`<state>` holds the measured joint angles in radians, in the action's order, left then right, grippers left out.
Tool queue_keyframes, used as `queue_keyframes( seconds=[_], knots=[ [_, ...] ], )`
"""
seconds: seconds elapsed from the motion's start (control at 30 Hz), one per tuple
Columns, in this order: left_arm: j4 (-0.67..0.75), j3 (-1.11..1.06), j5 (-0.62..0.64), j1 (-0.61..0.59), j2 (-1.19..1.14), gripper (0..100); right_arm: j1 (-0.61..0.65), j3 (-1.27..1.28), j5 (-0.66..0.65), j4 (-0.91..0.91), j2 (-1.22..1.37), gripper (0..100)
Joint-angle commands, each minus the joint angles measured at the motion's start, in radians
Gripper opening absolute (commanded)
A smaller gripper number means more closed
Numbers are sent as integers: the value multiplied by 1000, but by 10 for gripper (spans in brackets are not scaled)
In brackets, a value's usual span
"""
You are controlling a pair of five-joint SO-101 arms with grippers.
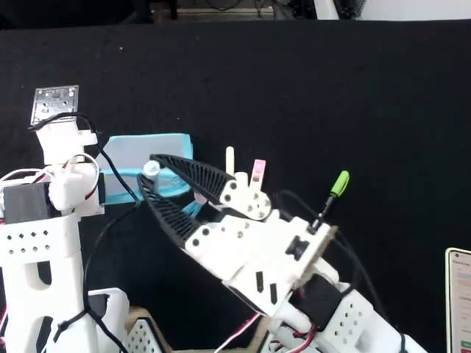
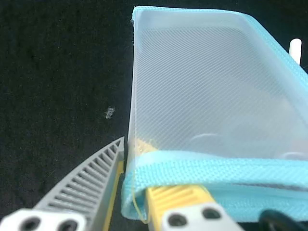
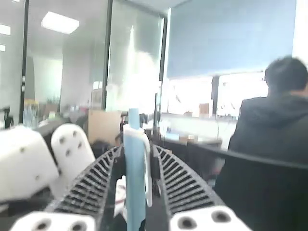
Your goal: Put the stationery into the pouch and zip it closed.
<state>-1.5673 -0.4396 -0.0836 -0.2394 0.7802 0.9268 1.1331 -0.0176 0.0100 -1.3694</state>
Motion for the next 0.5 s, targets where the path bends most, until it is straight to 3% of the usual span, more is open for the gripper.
queue_keyframes(
  seconds=[0.0, 0.17, 0.3, 0.47],
  knots=[
    [2, -7, 14, 2, -3, 32, 9, 12, -44, -118, 38, 11],
    [2, -7, 14, -1, -3, 32, 9, 68, -176, -258, 199, 11],
    [2, -7, 14, -1, -3, 32, 9, 124, -186, -394, 306, 11],
    [2, -7, 14, -1, -3, 32, 8, 194, -190, -399, 321, 11]
  ],
)
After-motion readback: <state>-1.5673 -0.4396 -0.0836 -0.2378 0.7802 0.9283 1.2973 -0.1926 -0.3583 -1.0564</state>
